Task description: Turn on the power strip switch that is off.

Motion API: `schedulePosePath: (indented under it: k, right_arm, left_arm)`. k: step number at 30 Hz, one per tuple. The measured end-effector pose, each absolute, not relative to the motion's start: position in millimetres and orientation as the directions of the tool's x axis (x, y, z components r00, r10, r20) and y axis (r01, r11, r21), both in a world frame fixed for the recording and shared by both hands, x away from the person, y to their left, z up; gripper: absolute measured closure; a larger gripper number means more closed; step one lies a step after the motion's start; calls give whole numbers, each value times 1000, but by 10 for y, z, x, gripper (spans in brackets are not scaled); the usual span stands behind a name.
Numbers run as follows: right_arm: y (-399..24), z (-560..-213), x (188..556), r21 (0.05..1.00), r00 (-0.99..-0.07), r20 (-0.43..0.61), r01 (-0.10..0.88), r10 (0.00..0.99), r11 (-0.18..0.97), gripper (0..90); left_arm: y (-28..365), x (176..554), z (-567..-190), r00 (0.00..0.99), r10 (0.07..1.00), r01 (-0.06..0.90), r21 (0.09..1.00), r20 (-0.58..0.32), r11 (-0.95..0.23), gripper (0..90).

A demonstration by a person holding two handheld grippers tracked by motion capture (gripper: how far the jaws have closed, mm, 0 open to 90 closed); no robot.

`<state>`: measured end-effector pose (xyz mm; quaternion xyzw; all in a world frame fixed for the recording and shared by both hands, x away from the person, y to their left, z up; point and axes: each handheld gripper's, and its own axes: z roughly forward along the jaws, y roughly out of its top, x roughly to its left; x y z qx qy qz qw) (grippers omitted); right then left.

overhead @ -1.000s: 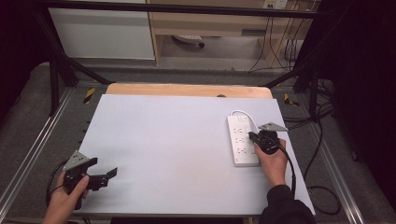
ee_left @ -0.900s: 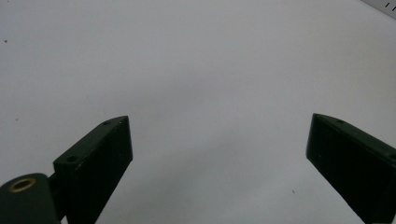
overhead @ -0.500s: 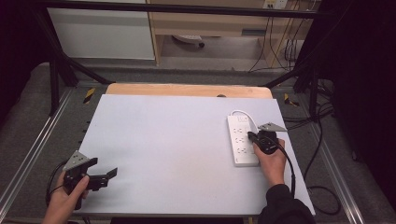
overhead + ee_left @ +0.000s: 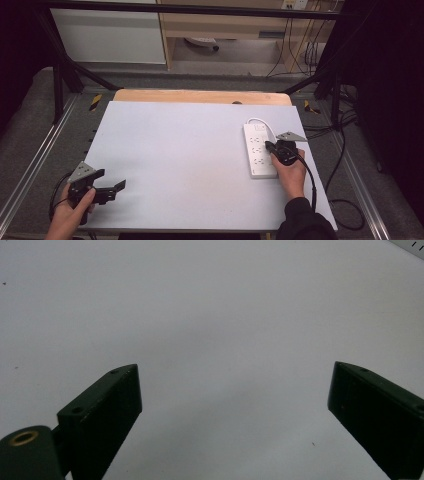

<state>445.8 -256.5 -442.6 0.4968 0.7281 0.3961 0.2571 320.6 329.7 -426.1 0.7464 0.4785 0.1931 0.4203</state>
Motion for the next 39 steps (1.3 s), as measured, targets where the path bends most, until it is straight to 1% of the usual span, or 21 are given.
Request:
schedulePosePath:
  k: [32,39]
  right_arm:
    - [-2568,-4456,4464,833,-372,26,521,928,185,900]
    - [-2565,-4457,4460,833,-373,41,525,927,174,900]
  left_arm:
    - [3284,3221,-4281,466,876,565,803,-120,-190,74]
    - [3276,3223,-4283,469,875,566,801,-120,-194,75]
